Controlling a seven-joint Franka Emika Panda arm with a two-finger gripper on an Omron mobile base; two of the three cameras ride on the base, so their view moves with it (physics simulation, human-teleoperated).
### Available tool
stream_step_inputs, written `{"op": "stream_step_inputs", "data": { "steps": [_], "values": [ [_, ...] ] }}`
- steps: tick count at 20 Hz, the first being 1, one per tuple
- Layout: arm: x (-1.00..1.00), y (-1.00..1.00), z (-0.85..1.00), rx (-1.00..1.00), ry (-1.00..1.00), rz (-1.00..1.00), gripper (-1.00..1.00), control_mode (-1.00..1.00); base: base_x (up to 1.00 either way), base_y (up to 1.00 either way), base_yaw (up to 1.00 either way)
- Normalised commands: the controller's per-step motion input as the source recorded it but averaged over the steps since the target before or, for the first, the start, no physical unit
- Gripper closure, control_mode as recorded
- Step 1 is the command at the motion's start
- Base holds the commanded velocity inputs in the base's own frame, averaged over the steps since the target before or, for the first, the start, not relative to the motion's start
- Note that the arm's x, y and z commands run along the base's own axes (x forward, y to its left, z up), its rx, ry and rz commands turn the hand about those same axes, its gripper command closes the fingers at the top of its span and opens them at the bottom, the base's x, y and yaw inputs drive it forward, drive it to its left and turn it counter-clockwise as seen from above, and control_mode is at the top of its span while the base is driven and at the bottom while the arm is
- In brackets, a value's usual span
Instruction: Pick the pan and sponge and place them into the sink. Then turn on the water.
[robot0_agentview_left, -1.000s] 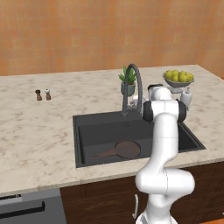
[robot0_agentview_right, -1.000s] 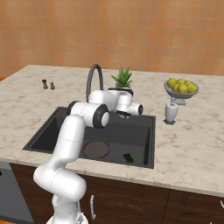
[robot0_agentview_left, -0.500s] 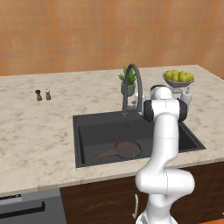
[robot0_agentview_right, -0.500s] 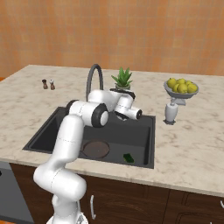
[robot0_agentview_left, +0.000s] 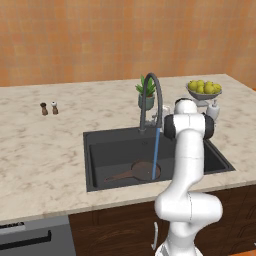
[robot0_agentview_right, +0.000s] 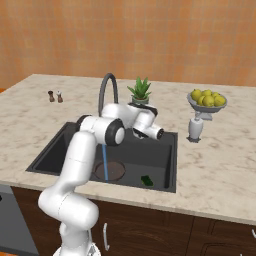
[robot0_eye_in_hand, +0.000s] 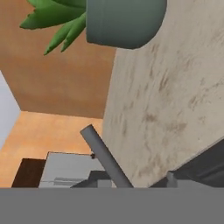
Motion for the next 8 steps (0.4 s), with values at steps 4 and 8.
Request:
{"op": "stream_step_inputs", "data": {
  "steps": [4, 8],
  "values": [
    [0.0, 0.0, -0.22, 0.09, 0.04, 0.0, 1.0, -1.0, 0.0, 0.0, 0.0],
    [0.0, 0.0, 0.0, 0.0, 0.0, 0.0, 1.0, -1.0, 0.0, 0.0, 0.0]
  ]
}}
